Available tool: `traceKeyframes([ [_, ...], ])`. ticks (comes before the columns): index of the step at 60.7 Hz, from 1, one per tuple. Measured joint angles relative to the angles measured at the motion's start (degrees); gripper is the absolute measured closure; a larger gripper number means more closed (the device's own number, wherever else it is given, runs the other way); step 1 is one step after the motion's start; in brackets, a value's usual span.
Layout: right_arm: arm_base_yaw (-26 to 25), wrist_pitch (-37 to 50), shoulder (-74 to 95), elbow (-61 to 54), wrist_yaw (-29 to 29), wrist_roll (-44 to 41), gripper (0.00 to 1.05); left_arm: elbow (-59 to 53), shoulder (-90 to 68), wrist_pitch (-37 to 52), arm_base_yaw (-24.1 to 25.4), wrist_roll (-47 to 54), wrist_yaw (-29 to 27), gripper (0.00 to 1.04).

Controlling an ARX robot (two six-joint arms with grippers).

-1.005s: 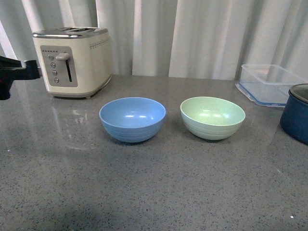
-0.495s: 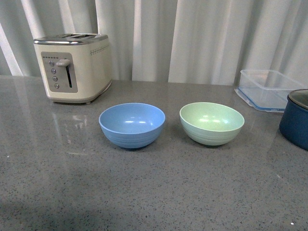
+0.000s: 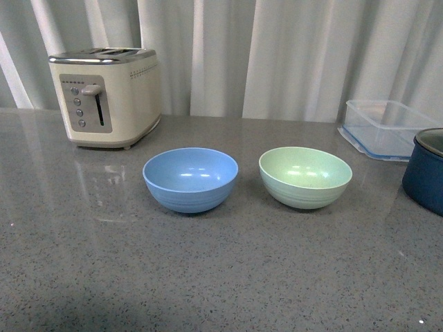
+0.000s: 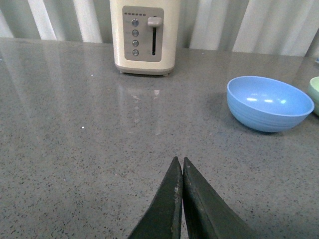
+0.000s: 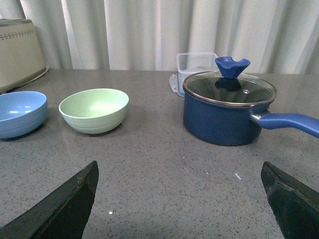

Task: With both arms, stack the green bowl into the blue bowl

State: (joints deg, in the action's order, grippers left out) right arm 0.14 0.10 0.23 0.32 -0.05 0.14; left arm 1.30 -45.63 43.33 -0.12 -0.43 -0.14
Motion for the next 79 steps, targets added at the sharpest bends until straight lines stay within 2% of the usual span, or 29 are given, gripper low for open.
traceKeyframes([
  [34,0.0,0.0,0.0,0.0,0.0,0.0,0.10,-0.1,22.6,-20.2,0.0,0.0,0.0,1.01],
  [75,0.0,0.0,0.0,0.0,0.0,0.0,0.10,-0.1,35.7,-33.2,0.0,0.0,0.0,1.01],
  [79,0.0,0.0,0.0,0.0,0.0,0.0,0.10,-0.1,41.0,-40.3,0.0,0.0,0.0,1.01],
])
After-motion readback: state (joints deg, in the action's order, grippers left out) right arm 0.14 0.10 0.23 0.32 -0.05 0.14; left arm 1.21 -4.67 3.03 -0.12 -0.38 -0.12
